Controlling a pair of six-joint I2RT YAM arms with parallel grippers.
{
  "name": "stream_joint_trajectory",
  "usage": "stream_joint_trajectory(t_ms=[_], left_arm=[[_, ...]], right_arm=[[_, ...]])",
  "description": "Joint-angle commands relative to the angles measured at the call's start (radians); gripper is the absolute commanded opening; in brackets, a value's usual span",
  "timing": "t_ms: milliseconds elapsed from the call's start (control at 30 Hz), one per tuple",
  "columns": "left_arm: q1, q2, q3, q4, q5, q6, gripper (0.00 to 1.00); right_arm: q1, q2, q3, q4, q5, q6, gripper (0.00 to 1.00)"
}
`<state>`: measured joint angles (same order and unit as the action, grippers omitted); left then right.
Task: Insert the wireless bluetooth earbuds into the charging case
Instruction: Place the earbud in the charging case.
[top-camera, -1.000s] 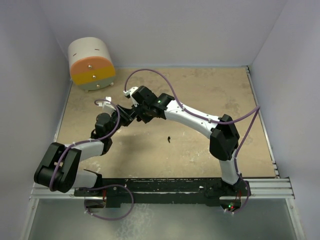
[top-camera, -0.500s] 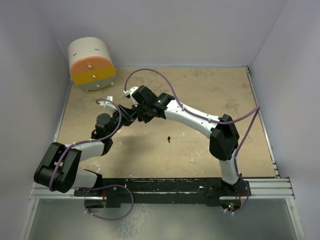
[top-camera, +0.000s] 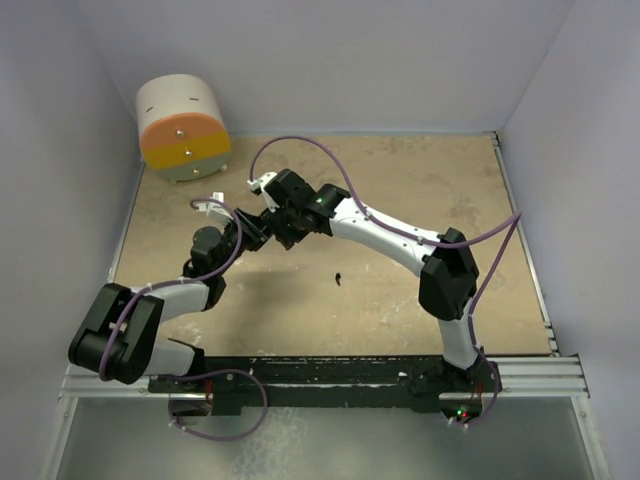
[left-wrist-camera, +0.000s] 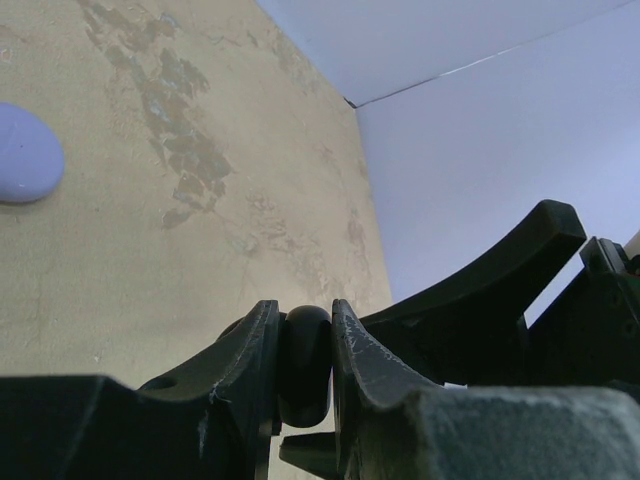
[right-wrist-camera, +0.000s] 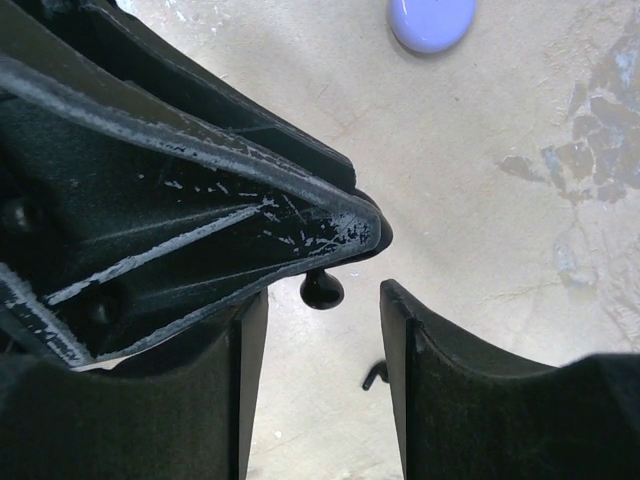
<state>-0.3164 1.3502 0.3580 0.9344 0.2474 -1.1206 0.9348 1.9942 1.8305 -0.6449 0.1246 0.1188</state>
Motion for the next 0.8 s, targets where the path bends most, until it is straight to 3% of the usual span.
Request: stream_joint_trajectory(t_ms=[0,300,767], left_arm=[[-0.010,0.017,0.021,0.057,-0.010,-0.038,0.00],[-0.009,0.039,0.051,0.053,-0.018,-0.103,0.00],[-0.009,0.052,0.067,0.095,0.026,-0.161,0.00]], right_arm=[[0.004,-0.032,0.022,0.030,-0.034,-0.007,0.53],[0.002,-0.128,-0.102,0.115,-0.041,0.003,0.63],[0.001,-0.129,-0.157,0.183,-0.038,-0.026,0.64]])
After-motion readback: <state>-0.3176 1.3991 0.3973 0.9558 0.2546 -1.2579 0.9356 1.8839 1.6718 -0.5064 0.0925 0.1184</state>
